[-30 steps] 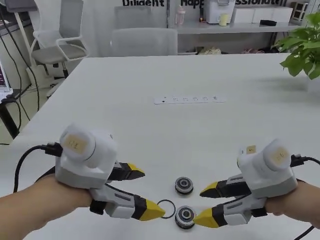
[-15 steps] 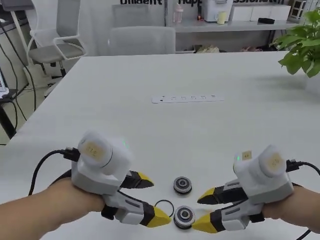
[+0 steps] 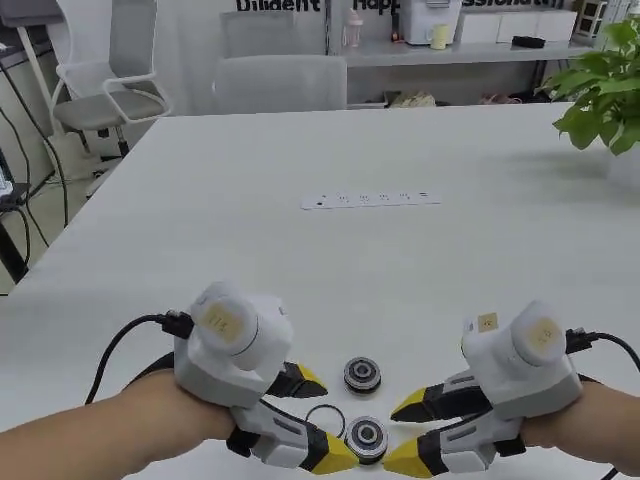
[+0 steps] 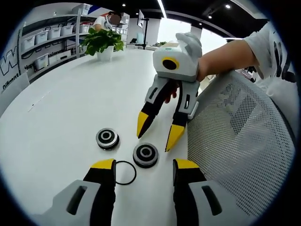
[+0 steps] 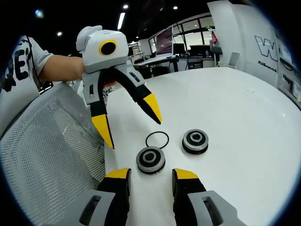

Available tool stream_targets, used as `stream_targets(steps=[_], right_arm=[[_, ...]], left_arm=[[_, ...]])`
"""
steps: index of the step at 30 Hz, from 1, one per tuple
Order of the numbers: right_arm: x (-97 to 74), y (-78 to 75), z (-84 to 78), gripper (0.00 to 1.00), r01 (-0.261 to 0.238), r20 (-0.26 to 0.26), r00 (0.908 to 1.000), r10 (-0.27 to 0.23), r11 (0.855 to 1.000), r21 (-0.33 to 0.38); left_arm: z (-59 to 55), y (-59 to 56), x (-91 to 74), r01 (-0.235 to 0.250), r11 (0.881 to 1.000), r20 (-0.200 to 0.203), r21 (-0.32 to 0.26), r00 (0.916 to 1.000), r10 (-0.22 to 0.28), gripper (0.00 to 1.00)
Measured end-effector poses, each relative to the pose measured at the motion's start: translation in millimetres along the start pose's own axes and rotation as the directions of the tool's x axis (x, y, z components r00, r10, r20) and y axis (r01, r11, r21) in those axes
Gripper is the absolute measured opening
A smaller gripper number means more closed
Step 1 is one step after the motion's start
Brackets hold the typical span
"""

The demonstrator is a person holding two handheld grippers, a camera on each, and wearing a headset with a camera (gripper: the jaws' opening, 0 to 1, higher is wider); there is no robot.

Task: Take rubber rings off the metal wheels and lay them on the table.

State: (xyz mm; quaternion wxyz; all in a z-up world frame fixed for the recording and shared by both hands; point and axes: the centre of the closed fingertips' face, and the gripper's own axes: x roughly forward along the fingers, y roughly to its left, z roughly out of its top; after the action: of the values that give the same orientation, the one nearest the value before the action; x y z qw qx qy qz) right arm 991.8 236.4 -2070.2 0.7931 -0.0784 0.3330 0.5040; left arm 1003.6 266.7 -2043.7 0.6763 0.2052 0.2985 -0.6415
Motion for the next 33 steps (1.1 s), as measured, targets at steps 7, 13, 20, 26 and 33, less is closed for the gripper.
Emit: stream_targets(steps=[7,13,20,26,33], right_arm=[[0.4,1.1,-1.3,0.32,-0.007,0.0,1.0,0.007,1.0,0.003],[0.6,1.9,-3.0,0.32,-0.013,0.0,0.9999,0.013,1.0,0.008],[0.5,2.0,-3.8,0.31,-0.014,0.0,0.9999,0.014,1.0,0.008],[1.0,2.0,-5.2,0.31,-0.017,-0.003,0.9998,0.017,1.0,0.008],[1.2,1.5,-4.7,0.31,-0.016,0.001,0.9999,0.016,1.0,0.012]], left_arm=[[2.8,-2.1,10.3,0.01,1.0,0.001,-0.01,1.0,-0.01,0.4],[2.5,-7.5,17.3,0.027,1.0,-0.011,-0.008,0.9996,-0.027,0.34],[3.4,-10.5,26.0,0.034,0.999,-0.013,-0.001,0.9993,-0.034,0.29],[2.9,-11.2,28.9,0.036,0.999,-0.018,0.009,0.9992,-0.036,0.23],[2.0,-8.9,30.2,0.02,1.0,-0.004,0.011,0.9998,-0.02,0.17]])
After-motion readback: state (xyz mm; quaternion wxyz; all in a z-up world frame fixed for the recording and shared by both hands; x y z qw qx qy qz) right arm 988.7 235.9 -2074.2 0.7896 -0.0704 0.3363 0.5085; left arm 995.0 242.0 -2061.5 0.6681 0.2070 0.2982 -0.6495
